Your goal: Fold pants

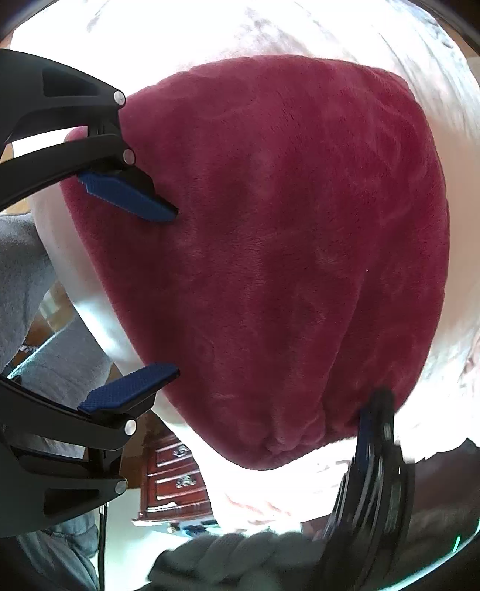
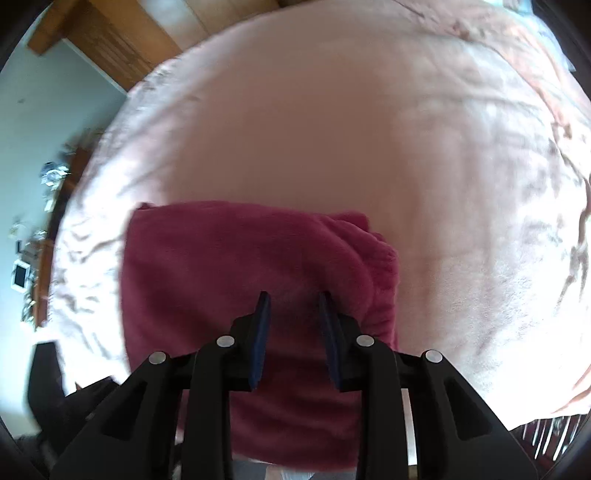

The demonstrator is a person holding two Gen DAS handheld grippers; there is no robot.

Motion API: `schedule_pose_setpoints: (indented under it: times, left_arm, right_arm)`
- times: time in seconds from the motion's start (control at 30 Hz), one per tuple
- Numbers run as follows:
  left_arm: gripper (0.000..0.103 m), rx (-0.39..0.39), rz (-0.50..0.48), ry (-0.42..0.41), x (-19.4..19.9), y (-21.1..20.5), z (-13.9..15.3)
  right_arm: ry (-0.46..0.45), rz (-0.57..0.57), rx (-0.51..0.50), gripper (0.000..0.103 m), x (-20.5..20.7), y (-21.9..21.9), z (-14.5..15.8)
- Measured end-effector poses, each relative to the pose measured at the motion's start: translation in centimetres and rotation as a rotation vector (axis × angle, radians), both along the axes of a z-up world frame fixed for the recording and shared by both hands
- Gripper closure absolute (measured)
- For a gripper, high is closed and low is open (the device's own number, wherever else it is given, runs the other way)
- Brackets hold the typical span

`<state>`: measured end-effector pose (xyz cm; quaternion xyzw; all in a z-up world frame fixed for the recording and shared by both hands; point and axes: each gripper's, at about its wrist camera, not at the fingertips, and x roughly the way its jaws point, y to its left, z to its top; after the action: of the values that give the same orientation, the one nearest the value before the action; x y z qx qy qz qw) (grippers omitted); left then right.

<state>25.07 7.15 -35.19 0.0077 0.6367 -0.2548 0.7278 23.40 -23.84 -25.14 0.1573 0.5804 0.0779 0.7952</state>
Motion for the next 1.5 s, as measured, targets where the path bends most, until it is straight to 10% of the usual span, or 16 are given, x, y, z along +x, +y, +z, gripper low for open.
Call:
schedule_pose_setpoints:
  times: [0.37,0.6,0.83,1.0,1.5]
  left_arm:
    - [0.025,-0.025,-0.13,-0.003,1.0,2.2,1.2]
    - [0.025,-0.047,-0.015,-0.062,5.0,6.9,4.5]
    - [0.025,0.0,0.155,-0.097,9.9,11.2,4.6]
    - [0.025,0.001,0.255,-0.07,11.6,12.8,3.5]
    - [0.023,0.055,0.24,-0.035,12.6,9.9,0.7]
  right_arm:
    - [0.032,-0.068,-0.036,0.078,1.4,0.2,-4.4]
    - [-0.041,-0.034,-0.021,0.037,-1.5,-0.2,0.4]
    - [-0.001,-0.087,-0.059,0.035,-4.2,-2.2,-0.3]
    - [0.095,-0.163,0.099,0.027,-4.3,-4.9,-4.0]
    - [0.138,-0.177,0.232,0.019,-3.0,-6.0,-7.0]
